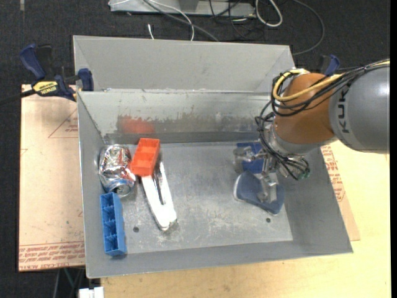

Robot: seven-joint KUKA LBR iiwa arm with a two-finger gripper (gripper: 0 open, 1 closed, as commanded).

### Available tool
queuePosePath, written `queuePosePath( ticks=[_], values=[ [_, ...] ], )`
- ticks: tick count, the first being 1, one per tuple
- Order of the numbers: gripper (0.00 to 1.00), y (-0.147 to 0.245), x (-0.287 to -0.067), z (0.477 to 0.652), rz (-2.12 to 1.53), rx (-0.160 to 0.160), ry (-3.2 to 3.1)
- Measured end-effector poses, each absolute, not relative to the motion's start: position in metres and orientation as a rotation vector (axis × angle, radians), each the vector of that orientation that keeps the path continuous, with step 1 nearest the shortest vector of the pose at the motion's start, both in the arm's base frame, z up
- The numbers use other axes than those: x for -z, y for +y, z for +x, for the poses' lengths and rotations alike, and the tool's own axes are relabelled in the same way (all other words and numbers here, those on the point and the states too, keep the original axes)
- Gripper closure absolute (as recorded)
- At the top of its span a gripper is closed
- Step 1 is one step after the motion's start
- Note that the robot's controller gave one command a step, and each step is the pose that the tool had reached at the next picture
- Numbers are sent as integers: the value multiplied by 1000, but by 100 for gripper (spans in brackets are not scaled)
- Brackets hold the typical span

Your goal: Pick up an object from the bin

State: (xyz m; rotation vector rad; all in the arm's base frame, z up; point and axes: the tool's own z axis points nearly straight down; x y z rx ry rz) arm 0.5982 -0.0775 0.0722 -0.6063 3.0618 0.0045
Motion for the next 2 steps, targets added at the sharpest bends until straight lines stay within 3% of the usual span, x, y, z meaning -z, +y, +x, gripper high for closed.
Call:
queuePosePath(
  ticks=[1, 2],
  values=[
    [100, -91, -222, 611, -589, -5, 3060],
    [100, -91, -222, 611, -589, -5, 3061]
  ],
)
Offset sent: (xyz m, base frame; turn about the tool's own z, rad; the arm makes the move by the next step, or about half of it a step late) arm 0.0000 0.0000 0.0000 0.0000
